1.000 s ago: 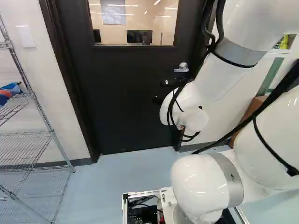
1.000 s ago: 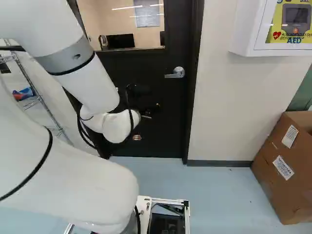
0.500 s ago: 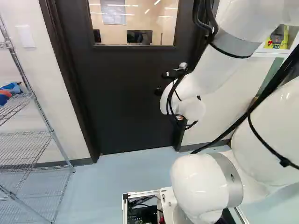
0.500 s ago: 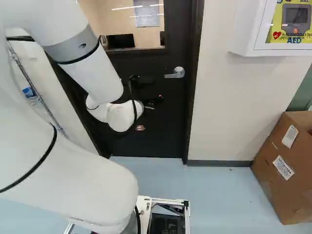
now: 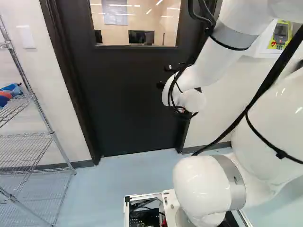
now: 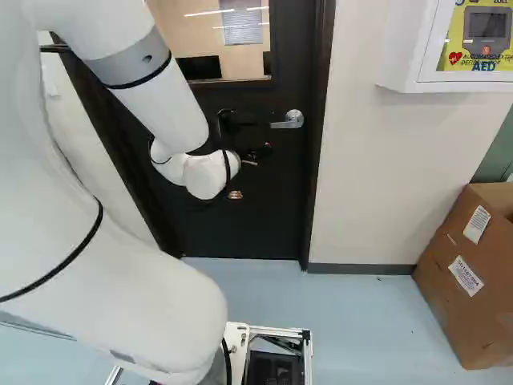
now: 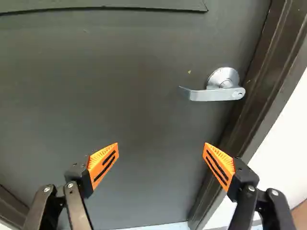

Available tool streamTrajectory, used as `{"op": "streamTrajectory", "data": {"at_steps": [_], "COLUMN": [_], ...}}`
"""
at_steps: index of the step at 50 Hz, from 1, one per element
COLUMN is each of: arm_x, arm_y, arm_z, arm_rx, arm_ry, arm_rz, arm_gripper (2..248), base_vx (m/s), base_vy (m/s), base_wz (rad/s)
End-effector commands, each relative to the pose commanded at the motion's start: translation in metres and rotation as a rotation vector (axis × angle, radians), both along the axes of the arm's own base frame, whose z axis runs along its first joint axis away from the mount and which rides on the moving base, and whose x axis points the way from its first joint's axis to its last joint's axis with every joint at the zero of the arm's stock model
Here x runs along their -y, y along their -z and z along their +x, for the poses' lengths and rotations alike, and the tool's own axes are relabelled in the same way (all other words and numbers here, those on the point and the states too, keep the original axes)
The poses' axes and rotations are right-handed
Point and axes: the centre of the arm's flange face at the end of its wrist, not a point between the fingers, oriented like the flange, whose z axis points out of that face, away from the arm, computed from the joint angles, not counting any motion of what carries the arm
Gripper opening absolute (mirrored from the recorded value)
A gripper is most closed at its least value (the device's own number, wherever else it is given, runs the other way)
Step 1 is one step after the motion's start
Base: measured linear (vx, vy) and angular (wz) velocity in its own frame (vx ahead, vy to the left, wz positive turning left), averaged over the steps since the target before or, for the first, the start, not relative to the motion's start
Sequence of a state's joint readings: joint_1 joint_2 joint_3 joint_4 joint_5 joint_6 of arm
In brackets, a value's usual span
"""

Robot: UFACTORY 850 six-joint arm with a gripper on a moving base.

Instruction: Open the door and move inside

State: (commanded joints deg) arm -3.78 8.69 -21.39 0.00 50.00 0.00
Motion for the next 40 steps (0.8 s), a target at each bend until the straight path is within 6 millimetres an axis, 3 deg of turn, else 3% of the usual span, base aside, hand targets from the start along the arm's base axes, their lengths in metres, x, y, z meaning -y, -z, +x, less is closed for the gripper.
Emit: {"op": "streamTrajectory", "data": {"at_steps": [40], "arm_x": [0.004], "arm_y": [-0.043], "arm_z": [0.051], "arm_rx": [0.089], "arm_ry": [0.003], "arm_rz": [-0.006], "arm_gripper": [247], "base_vx": [0.000], "base_vy": [0.000], "base_wz": [0.000]}}
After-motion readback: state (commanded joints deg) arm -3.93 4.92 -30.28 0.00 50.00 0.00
